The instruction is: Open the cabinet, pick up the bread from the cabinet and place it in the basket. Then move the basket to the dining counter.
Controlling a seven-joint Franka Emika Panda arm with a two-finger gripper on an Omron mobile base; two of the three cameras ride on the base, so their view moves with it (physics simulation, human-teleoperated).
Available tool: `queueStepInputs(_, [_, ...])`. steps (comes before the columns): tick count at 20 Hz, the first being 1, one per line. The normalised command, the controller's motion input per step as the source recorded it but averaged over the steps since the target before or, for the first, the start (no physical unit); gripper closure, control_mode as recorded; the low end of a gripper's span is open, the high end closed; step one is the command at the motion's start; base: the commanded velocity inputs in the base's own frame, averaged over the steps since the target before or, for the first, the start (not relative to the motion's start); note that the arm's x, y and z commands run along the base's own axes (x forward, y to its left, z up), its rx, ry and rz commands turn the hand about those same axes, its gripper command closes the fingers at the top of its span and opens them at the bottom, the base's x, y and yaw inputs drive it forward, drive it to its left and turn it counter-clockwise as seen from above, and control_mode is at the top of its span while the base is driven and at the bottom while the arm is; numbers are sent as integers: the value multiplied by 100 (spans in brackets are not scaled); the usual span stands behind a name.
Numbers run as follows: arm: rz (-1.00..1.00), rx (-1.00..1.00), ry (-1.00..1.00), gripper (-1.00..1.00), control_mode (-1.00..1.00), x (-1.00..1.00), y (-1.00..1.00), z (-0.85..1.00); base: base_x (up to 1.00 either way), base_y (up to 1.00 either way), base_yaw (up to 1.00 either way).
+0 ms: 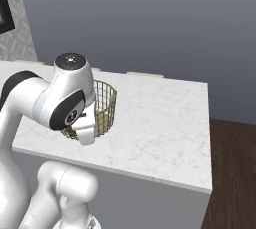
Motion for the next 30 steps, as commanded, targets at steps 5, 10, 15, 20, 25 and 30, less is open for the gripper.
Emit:
queueStepInputs(5, [8, 0, 0, 100, -100, 90, -12, -22, 0, 0, 0])
queueStepInputs(10, [6, 1, 1, 100, -100, 100, 0, -60, 0, 0, 0])
queueStepInputs(15, [0, -1, -4, 100, -100, 89, 0, -68, 0, 0, 0])
queueStepInputs(20, [0, -6, -6, 100, -100, 53, 0, -77, 0, 0, 0])
queueStepInputs(25, [0, -2, 2, 100, -100, 41, -5, -65, 0, 0, 0])
queueStepInputs(30, [1, 0, 0, 100, -100, 33, -5, -38, 0, 0, 0])
